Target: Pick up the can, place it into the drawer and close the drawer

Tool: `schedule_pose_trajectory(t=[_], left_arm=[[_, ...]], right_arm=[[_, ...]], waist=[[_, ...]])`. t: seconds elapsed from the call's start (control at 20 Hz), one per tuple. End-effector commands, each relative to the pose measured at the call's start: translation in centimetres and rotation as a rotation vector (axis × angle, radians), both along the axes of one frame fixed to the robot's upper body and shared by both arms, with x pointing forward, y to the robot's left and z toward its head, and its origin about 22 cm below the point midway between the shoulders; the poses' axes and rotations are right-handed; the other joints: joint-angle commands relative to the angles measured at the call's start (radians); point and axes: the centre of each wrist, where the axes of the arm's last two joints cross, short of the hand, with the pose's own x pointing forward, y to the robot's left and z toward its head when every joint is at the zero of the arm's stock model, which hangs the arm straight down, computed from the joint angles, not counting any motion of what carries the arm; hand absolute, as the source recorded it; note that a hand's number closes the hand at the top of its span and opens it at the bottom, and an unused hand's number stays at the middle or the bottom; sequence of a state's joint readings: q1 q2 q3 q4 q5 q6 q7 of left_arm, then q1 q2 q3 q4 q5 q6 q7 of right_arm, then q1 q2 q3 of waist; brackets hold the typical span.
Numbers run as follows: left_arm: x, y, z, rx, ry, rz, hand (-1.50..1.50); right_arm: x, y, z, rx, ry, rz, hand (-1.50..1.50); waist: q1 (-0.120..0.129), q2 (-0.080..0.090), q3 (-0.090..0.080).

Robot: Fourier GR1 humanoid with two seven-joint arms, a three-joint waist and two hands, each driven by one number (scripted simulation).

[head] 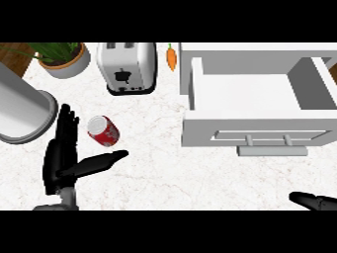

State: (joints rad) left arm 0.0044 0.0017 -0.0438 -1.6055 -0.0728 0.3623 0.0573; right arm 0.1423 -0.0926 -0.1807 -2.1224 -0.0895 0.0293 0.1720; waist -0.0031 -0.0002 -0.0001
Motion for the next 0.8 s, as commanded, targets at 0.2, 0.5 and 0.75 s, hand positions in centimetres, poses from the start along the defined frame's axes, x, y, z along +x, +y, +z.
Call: schedule_pose_trajectory(t=[0.2, 0.5, 0.75], left_arm=[[1.1, -0.5, -4.4, 0.013, 0.023, 0.058, -1.50], [-0.4, 2.0, -7.8, -0.011, 0.036, 0.092, -1.50], [0.8, 3.2, -9.0, -0.011, 0.060, 0.088, -1.50]], right_arm=[[-0.1, -0.6, 1.6, -0.007, -0.009, -0.011, -1.50], [-2.7, -1.9, 0.2, -0.004, -0.009, -0.010, -1.50], [-3.4, -0.5, 1.0, 0.003, 0.009, -0.003, -1.50]], waist=[[-0.001, 0.000, 0.000], [-0.003, 0.000, 0.000], [-0.003, 0.000, 0.000]])
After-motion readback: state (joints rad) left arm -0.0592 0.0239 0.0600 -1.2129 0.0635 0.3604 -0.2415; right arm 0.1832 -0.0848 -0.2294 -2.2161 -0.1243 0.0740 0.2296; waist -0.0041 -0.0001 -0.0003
